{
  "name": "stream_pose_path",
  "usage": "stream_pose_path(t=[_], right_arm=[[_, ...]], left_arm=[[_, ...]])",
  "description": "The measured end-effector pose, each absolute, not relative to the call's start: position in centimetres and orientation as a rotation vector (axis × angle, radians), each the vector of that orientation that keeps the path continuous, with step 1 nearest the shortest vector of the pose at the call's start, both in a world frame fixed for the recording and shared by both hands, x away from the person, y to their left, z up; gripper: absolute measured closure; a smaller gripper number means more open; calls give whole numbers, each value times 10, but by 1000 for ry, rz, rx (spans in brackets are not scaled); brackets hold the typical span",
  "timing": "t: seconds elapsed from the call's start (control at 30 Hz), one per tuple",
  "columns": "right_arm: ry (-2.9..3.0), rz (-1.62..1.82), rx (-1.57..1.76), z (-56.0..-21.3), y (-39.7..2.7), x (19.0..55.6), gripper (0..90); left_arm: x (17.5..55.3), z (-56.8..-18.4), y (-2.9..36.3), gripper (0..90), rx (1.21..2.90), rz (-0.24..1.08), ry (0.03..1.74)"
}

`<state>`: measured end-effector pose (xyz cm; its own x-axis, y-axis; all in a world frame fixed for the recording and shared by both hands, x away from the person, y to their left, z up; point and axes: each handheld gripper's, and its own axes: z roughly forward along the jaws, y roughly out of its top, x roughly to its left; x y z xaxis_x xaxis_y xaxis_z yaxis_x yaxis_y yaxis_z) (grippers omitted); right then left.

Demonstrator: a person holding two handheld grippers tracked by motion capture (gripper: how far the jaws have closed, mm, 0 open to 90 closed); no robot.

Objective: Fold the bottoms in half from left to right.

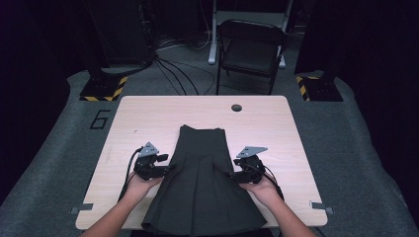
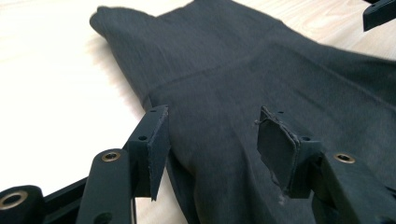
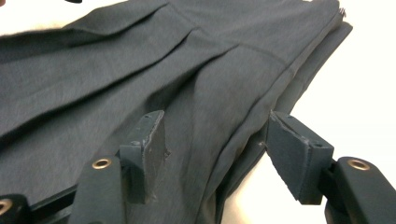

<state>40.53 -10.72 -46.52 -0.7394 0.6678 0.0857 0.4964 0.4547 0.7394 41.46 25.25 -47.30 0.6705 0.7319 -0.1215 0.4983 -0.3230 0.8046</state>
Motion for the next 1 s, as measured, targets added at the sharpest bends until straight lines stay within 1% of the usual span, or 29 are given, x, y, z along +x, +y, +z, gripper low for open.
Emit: stream_pose_path(t=[0.07,0.17,0.27,0.5,0.63,0.67,0.83,1.0], right_arm=[[2474,1128,1000,-461,-104,415,393],[2457,1150,1017,-461,-103,424,409],[2450,1160,1080,-461,-100,443,450],[2416,1104,1066,-455,-89,476,480],[2421,1065,1082,-456,-83,487,475],[2411,1068,1102,-461,-81,495,449],[2393,1032,1155,-474,-74,511,406],[2389,996,1171,-483,-67,519,384]], left_arm=[[423,-469,251,427,1964,324,965],[430,-466,249,422,1961,321,974],[444,-461,246,422,1947,333,990],[467,-453,242,422,1961,373,1002],[475,-456,240,419,1945,387,1022],[478,-458,239,416,1945,386,1028],[492,-477,236,411,1968,383,1059],[499,-489,230,418,1971,376,1069]])
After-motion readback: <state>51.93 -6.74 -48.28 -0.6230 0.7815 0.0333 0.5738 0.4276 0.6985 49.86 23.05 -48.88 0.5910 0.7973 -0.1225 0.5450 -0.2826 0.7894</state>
